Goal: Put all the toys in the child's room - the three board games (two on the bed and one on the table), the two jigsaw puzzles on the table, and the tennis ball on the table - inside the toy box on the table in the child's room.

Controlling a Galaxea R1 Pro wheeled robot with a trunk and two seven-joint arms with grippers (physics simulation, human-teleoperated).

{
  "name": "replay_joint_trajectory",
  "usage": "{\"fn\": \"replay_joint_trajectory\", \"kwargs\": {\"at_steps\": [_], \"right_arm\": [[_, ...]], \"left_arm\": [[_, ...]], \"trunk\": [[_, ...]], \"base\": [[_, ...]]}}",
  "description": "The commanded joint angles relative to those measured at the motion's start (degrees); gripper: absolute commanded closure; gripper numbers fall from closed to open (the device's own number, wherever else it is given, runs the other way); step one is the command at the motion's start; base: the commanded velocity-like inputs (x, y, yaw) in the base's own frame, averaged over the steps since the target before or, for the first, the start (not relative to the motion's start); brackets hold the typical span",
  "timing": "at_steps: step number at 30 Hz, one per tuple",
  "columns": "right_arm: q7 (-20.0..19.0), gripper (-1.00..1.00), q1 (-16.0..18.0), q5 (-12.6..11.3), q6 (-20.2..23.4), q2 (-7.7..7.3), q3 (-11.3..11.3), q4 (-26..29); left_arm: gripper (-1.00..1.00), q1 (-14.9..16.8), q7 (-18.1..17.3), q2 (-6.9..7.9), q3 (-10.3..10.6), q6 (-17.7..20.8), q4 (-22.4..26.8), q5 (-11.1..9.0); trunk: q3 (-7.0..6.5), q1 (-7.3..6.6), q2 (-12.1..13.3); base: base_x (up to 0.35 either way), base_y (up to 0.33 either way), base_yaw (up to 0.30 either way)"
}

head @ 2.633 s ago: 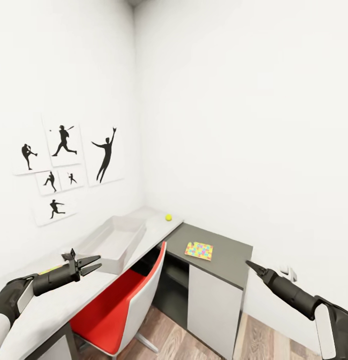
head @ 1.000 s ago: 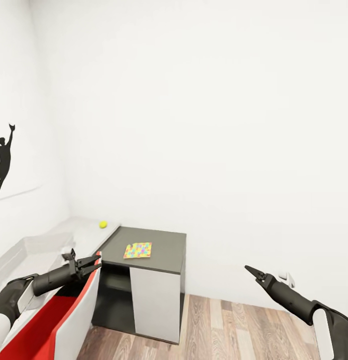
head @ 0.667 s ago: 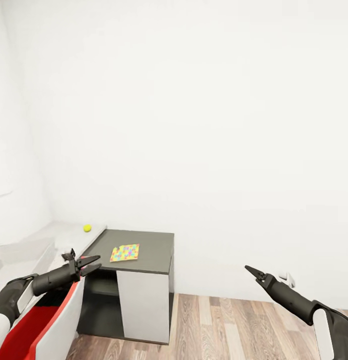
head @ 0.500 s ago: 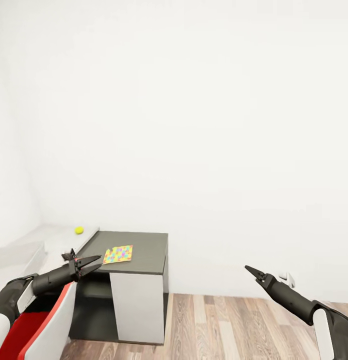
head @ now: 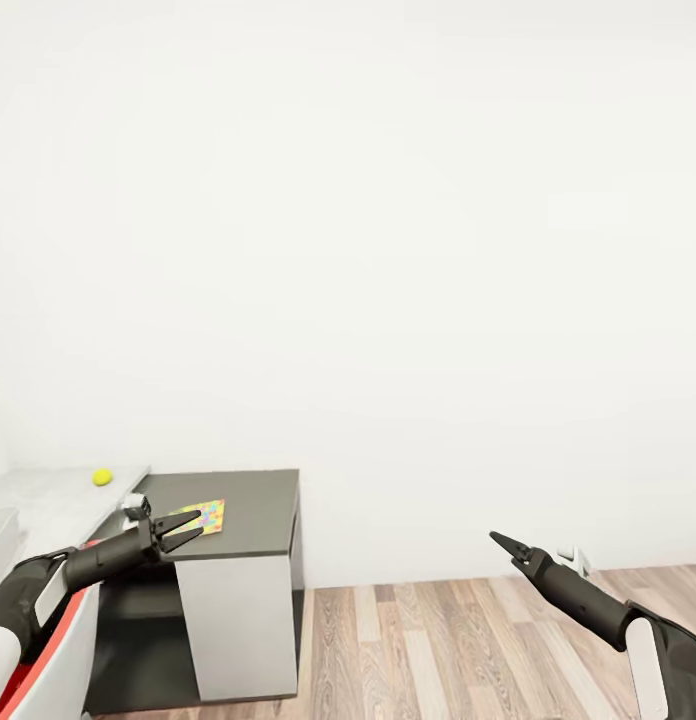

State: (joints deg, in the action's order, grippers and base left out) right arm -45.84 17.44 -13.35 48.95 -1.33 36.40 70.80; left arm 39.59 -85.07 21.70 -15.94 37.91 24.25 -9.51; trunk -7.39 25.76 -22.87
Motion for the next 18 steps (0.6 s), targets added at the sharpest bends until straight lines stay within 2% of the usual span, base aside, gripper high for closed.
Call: {"fn": "replay_joint_trajectory", "kwargs": {"at_steps": [1,18], "right_arm": [[-0.17,-1.00,0.05,-0.02,0.28,0.02,0.08,-0.05],[0.04,-1.00,0.05,-0.01,0.26,0.02,0.08,-0.27]], "left_arm": [[-1.00,-0.01,-0.20,0.01,-0.06,0.62,0.01,0.02],[-1.00,-0.04,-0.21,-0.04,0.06,0.41,0.01,0.01]], "trunk": [[0.03,0.02,-0.04],[0.03,0.02,-0.04]], "base": [[0.000,0.000,-0.277],[0.000,0.000,-0.277]]}}
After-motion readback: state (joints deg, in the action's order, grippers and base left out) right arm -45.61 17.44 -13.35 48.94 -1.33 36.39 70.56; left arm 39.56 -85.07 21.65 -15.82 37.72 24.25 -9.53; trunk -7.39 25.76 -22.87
